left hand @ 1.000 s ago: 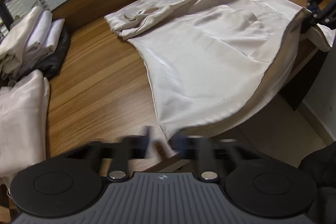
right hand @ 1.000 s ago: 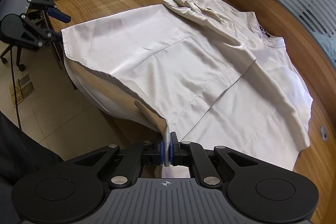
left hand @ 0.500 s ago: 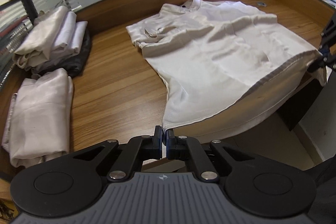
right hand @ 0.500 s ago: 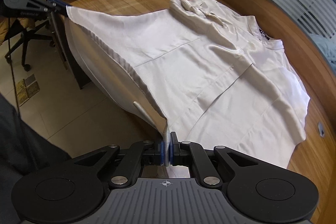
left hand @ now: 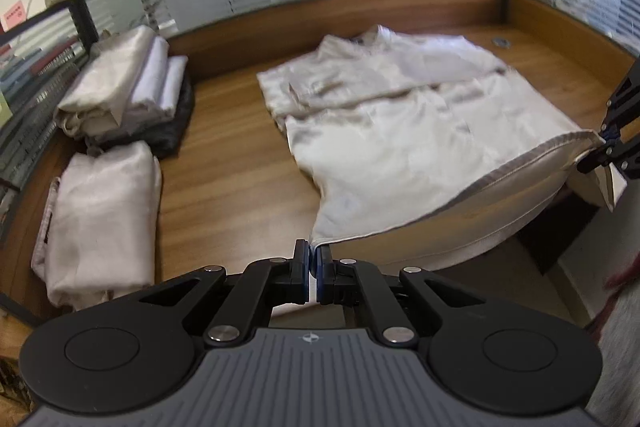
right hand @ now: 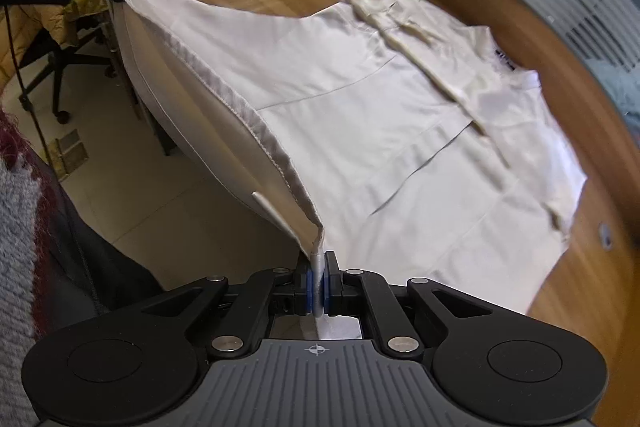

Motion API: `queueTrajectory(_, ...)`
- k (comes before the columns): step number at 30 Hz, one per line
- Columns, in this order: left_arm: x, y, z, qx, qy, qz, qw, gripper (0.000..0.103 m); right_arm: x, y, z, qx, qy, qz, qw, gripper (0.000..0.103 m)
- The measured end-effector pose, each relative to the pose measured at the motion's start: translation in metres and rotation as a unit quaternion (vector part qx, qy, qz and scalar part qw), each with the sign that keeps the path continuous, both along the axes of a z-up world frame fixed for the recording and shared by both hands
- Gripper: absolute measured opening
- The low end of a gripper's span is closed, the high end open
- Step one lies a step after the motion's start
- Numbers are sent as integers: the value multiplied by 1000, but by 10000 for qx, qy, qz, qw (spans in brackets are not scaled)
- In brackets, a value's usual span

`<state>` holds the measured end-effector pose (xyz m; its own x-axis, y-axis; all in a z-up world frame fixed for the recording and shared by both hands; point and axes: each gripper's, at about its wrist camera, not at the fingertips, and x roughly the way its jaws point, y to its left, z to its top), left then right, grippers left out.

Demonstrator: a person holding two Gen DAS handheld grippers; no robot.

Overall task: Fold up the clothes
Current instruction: 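Fold the beige shirt hem up toward the collar with both grippers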

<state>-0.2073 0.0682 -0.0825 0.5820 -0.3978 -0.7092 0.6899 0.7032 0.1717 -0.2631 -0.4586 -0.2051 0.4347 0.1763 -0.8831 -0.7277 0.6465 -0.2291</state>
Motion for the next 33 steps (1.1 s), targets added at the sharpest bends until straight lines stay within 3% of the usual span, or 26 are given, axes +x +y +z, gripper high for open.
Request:
queueTrajectory(7,46,-29,18,-298,-122,67,9995,3,41,4,12,-437,-616,40,9971,7)
queueTrajectory(15,122,-85,34,-247,-128,325,9991,3,110,5,18,-704,-1052,219,9917,7)
queueTrajectory(22,192,-142,18,109,-35,637,9979,3,186,-1,5,-752,-1004,572,9904,7)
queueTrajectory(33,287,-204,-19,613,195,1022,9927,4,287,-2,-30,-794,-568,1178,9882,7)
